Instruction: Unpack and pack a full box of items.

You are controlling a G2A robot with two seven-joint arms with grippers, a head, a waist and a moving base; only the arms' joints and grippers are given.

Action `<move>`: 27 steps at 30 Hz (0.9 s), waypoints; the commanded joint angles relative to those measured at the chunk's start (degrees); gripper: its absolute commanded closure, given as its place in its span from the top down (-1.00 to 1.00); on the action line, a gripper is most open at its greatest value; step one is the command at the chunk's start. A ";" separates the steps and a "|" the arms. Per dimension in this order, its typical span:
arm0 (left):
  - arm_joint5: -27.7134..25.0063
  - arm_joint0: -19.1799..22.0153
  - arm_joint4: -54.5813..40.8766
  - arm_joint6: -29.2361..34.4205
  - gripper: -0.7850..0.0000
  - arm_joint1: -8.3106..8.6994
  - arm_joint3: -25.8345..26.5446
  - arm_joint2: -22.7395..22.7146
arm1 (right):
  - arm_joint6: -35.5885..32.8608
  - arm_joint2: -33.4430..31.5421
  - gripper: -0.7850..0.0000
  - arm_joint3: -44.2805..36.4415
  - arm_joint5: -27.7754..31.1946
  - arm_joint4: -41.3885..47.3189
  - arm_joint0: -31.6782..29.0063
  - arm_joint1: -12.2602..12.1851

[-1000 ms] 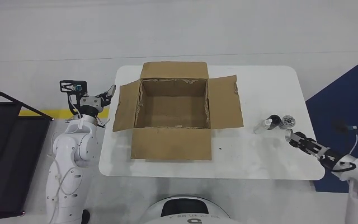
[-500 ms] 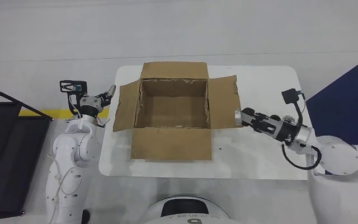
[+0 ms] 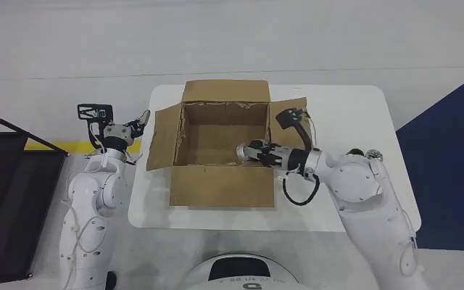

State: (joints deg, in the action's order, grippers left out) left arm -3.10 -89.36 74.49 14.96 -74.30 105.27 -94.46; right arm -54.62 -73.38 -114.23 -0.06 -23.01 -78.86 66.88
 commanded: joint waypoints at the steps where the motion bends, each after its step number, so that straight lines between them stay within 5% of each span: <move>1: 0.00 0.00 0.00 0.00 1.00 0.00 0.00 0.00 | 2.03 3.26 -1.00 3.23 -2.09 -1.39 2.48 0.44; 11: 0.00 0.00 0.00 0.00 1.00 0.00 0.00 0.00 | 7.87 16.93 -1.00 17.00 -16.33 -13.79 14.13 3.18; 23: 0.00 0.00 0.00 0.00 1.00 0.00 0.00 0.00 | 11.47 25.94 -1.00 22.52 -23.20 -22.06 19.53 5.87; 27: 0.00 0.00 0.00 0.00 1.00 0.00 0.00 0.00 | 11.69 26.59 -0.34 22.40 -24.64 -23.98 19.73 6.23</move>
State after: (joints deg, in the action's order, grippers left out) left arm -3.10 -89.36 74.49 14.96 -74.30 105.27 -94.46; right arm -42.96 -46.92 -91.80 -24.23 -46.37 -59.14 73.03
